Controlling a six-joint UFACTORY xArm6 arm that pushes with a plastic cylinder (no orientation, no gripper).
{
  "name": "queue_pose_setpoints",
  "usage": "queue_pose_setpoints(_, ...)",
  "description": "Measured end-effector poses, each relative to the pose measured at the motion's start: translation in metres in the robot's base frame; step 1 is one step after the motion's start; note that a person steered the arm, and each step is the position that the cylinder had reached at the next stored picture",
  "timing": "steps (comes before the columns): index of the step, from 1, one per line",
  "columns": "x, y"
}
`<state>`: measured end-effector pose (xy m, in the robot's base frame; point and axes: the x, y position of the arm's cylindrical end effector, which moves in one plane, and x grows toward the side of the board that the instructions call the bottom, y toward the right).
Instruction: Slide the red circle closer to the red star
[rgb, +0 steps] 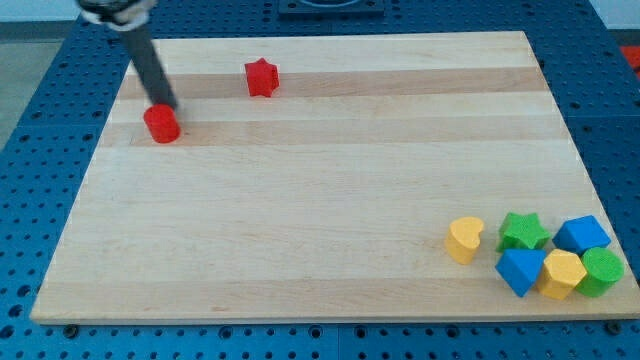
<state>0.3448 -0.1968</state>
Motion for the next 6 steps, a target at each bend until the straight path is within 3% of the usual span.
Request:
queue_pose_setpoints(1,0.012,0.024)
queue_pose_setpoints(4,0.002,-0.075)
queue_pose_setpoints(5,0.040,-0.072)
queue_pose_setpoints(6,0.048,-0.026)
